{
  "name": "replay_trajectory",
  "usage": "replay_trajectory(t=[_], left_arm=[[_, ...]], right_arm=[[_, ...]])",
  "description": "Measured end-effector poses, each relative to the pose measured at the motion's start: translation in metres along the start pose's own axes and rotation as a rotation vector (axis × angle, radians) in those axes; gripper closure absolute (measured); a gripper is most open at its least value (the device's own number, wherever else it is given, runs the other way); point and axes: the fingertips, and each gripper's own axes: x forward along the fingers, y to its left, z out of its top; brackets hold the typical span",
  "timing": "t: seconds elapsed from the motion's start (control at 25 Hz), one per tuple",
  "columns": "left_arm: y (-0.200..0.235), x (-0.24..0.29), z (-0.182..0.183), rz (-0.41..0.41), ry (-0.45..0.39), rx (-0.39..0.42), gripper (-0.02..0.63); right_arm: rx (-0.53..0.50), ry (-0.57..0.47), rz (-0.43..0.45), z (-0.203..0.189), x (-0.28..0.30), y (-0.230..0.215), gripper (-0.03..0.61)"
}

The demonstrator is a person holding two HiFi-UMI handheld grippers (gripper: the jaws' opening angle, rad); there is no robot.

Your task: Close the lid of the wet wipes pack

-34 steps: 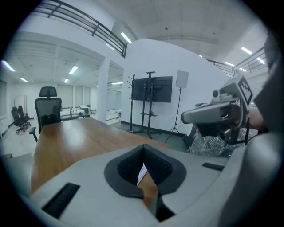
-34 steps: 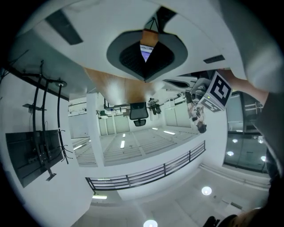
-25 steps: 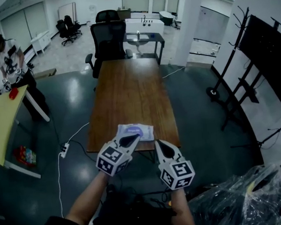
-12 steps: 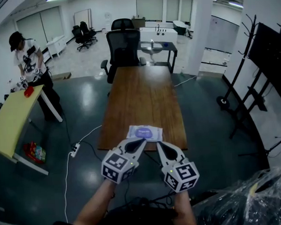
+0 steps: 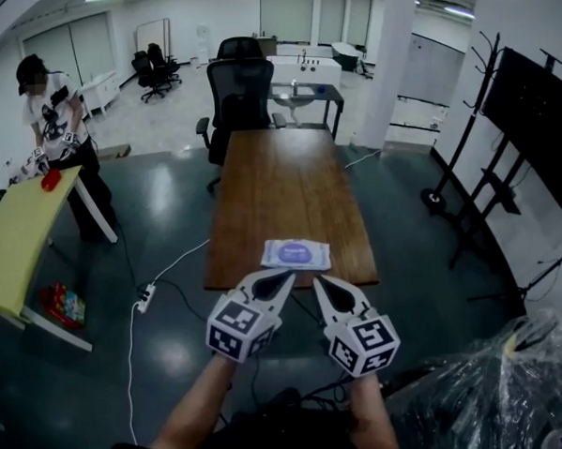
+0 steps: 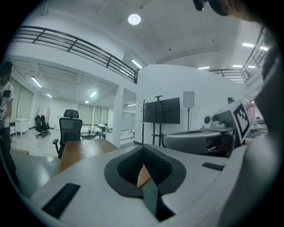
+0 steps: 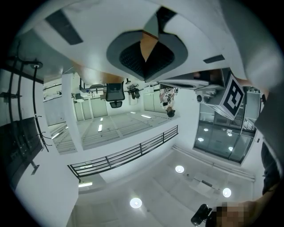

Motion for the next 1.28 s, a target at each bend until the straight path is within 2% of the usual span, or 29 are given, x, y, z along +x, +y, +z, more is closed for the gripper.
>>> replay_trajectory(t=[0.48, 1.28], left_arm=[[0.005, -0.056, -0.002, -0.04, -0.016, 0.008, 0.618], [-0.003, -0.069, -0.005, -0.093, -0.023, 0.016, 0.618]], right_arm=[[-0.011, -0.009, -0.047, 0.003, -0.003, 0.057, 0.574], [-0.032, -0.019, -0.08, 0.012, -0.011, 0.069, 0.574]])
